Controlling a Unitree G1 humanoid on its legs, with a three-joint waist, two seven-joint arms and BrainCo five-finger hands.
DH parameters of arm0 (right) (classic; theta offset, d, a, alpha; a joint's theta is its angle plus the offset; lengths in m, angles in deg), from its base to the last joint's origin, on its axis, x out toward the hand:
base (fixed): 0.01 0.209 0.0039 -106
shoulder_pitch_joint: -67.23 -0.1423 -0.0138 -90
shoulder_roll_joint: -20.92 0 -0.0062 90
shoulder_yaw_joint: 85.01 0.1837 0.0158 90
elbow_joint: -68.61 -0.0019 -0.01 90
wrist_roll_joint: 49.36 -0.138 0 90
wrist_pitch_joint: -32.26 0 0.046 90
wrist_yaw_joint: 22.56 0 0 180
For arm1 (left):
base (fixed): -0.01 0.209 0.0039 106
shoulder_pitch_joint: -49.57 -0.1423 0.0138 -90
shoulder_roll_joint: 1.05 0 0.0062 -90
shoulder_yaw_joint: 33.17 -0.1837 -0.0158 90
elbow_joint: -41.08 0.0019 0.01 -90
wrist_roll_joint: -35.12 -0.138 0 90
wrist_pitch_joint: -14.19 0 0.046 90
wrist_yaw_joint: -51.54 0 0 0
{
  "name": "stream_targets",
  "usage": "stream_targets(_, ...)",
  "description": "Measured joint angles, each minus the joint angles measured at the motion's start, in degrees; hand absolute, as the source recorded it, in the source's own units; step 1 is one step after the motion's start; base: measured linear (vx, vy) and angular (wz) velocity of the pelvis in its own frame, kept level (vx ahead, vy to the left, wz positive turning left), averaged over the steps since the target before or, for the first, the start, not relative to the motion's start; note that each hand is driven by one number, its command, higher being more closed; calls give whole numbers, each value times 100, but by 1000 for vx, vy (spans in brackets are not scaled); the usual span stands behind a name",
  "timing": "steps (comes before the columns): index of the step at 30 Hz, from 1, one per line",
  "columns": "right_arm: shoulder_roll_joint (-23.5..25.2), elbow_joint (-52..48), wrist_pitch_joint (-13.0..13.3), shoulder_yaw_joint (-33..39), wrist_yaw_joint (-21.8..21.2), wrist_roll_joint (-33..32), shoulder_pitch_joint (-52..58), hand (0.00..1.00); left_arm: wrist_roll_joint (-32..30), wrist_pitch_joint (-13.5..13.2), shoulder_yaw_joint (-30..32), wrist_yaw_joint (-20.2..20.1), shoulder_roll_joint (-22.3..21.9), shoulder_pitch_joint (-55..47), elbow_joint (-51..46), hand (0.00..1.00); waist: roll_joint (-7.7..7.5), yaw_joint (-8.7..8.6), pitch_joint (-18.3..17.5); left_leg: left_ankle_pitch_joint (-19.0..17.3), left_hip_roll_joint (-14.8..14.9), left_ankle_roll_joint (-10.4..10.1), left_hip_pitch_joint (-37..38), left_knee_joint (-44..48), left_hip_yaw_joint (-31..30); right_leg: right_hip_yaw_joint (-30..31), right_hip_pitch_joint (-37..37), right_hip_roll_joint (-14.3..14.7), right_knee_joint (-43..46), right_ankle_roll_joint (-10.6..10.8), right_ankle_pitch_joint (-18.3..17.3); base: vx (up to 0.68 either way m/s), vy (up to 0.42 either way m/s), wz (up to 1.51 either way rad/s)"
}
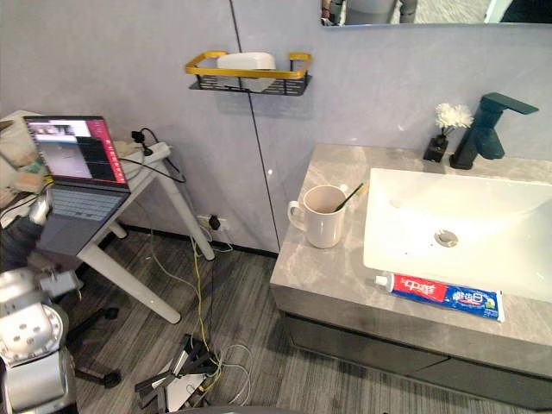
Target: Organize washtable
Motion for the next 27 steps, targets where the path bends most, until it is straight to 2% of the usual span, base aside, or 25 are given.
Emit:
stream_targets(3, -19, 3, -1, 2, -79, -9, -2, 0, -80, -6, -794, -7, 317, 658, 0, 0, 22, -45, -59, 173, -13, -16, 11, -155, -76, -84, -1, 6, 6, 9, 7, -79, -9, 19)
stream_targets(5, -18, 19, -5, 1, -80, -14, -41, 0, -62, -36, -1420, -70, 594, 1063, 10, 0, 22, -149, -85, 244, -4, -24, 11, -221, -117, -103, -10, 26, 4, 11, 16, -63, -20, 8)
stream_targets(7, -29, 75, -7, -5, -83, -27, -98, 0, 173, -215, -2117, -276, 874, 1742, 192, 0, 33, -306, -146, 252, 7, -27, 19, -220, -102, -65, -24, 36, -8, 5, 40, -29, -5, -7)
stream_targets(10, -70, 81, -15, -86, -94, -68, -106, 0, 400, -296, -2690, -381, 901, 2578, 610, 0, 60, -385, -223, 252, 27, -26, 34, -218, 22, 106, -116, 37, -20, 3, 90, -5, 11, -26)
stream_targets(13, -69, 133, -79, -92, -105, -83, -169, 0, 600, -310, -3783, -606, 905, 3521, 1288, 0, 79, -622, -248, 253, 33, -26, 36, -209, 74, 182, -152, 37, -29, -3, 119, -17, 11, -18)
stream_targets(14, -74, 144, -94, -91, -123, -83, -175, 0, 876, -312, -4375, -883, 905, 3837, 1579, 0, 85, -678, -252, 252, 55, -26, 35, -211, 181, 293, -231, 43, -31, -19, 149, -20, 14, -29)
stream_targets(16, -72, 198, -93, -87, -133, -87, -187, 0, 1135, -311, -4832, -1098, 907, 4059, 1797, 0, 93, -749, -254, 252, 60, -26, 34, -213, 203, 337, -256, 49, -41, -24, 163, -15, 9, -22)
stream_targets(17, -79, 194, -95, -89, -157, -82, -203, 0, 1481, -312, -5148, -1336, 903, 4220, 1954, 0, 100, -804, -260, 252, 72, -26, 32, -214, 249, 397, -298, 52, -40, -32, 175, -14, 5, -20)
stream_targets(19, -80, 193, -97, -90, -187, -202, -222, 0, 2167, -311, -5416, -1583, 899, 4425, 2127, 0, 125, -929, -273, 252, 92, -26, 32, -214, 315, 473, -320, 65, -42, -44, 190, -5, 6, -21)
stream_targets(21, -80, 196, -97, -91, -187, -277, -232, 0, 2413, -303, -5525, -1666, 863, 4590, 2272, 0, 129, -948, -275, 251, 110, -26, 21, -216, 336, 557, -417, 77, -38, -56, 207, -30, 0, -18)
stream_targets(24, -76, 197, -97, -133, -184, -388, -236, 0, 2440, -263, -5777, -1701, 762, 4651, 2257, 0, 111, -997, -261, 248, 106, -26, 18, -238, 345, 568, -432, 74, -55, -60, 221, -13, 0, -4)
stream_targets(26, -99, 200, -94, -256, -183, -430, -245, 0, 2245, -239, -5913, -1667, 551, 4650, 2262, 0, 88, -1001, -248, 249, 108, -26, 17, -285, 371, 604, -479, 74, -57, -63, 234, -22, 15, -11)
stream_targets(27, -127, 200, -93, -361, -190, -432, -279, 0, 1957, -220, -6007, -1652, 379, 4650, 2279, 0, 74, -1005, -236, 249, 109, -26, 17, -313, 433, 680, -537, 73, -61, -51, 260, -21, 20, -27)
